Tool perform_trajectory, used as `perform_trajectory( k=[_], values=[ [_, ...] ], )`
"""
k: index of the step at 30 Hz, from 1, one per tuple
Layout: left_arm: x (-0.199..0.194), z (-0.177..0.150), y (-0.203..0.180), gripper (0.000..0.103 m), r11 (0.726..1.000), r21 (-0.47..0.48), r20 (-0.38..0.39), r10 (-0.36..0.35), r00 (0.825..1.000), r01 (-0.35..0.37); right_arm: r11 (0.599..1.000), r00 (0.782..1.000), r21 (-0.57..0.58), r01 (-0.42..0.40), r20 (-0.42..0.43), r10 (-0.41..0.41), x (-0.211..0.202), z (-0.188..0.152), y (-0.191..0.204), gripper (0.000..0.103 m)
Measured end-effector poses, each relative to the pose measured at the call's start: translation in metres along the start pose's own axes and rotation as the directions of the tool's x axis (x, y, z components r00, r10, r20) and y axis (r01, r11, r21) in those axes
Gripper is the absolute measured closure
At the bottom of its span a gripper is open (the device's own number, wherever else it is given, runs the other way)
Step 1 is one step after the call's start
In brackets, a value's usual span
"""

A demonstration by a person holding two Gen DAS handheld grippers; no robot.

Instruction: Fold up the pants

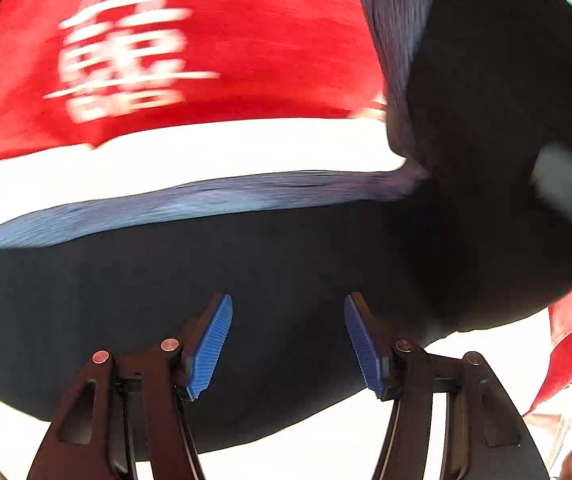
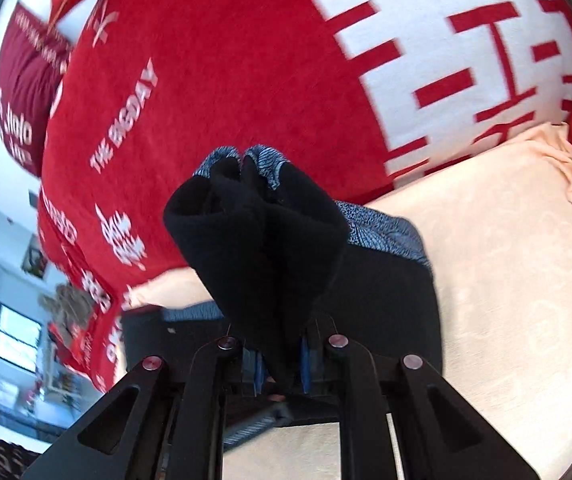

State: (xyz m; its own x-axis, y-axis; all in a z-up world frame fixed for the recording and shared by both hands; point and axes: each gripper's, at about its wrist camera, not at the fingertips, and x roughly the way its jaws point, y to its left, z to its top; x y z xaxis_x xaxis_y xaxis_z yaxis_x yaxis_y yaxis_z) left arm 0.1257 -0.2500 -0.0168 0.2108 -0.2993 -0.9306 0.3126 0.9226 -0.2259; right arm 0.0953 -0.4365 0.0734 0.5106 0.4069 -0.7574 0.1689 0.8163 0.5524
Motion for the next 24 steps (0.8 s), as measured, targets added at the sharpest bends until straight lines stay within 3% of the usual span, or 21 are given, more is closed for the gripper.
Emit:
perform_trajectory(
  k=[3,7,11,13,14,15,17,19,22,24],
  values=[
    [-0.018,-0.009,0.054,0.043,0.998,-0.04,-0.006,0.051,0.999,-0.051,0.984,0.991,-0.138,0.11,-0.06,-0.12,0.042,-0.023,0.043,0.085],
    [-0.031,-0.022,0.12,0.043,0.987,-0.106,-0.024,0.121,0.992,-0.122,0.924,0.952,-0.309,0.224,-0.134,-0.276,0.106,-0.067,0.085,0.081],
    [-0.035,-0.036,0.163,0.043,0.978,-0.137,-0.044,0.153,0.987,-0.158,0.798,0.874,-0.469,0.378,-0.104,-0.475,0.138,-0.108,0.107,0.078],
    [-0.035,-0.041,0.173,0.043,0.979,-0.143,-0.063,0.136,0.989,-0.144,0.741,0.854,-0.543,0.395,-0.08,-0.514,0.139,-0.121,0.123,0.065],
    [-0.034,-0.04,0.174,0.043,0.98,-0.146,-0.069,0.125,0.99,-0.134,0.742,0.864,-0.561,0.366,-0.091,-0.495,0.136,-0.125,0.128,0.046],
    [-0.035,-0.04,0.174,0.043,0.982,-0.149,-0.075,0.106,0.992,-0.116,0.754,0.884,-0.578,0.313,-0.114,-0.454,0.128,-0.129,0.135,0.035],
    [-0.037,-0.037,0.17,0.043,0.986,-0.145,-0.078,0.07,0.994,-0.081,0.762,0.904,-0.595,0.255,-0.132,-0.406,0.112,-0.13,0.142,0.034],
    [-0.038,-0.032,0.162,0.043,0.991,-0.13,-0.078,0.022,0.997,-0.033,0.795,0.916,-0.562,0.229,-0.15,-0.371,0.093,-0.121,0.137,0.034],
    [-0.049,-0.021,0.14,0.043,0.993,-0.095,-0.08,-0.071,0.994,0.063,0.888,0.932,-0.398,0.232,-0.169,-0.319,0.067,-0.091,0.102,0.034],
    [-0.044,-0.011,0.126,0.043,0.987,-0.079,-0.103,-0.149,0.983,0.141,0.935,0.943,-0.262,0.239,-0.167,-0.288,0.052,-0.068,0.064,0.034]
  ],
)
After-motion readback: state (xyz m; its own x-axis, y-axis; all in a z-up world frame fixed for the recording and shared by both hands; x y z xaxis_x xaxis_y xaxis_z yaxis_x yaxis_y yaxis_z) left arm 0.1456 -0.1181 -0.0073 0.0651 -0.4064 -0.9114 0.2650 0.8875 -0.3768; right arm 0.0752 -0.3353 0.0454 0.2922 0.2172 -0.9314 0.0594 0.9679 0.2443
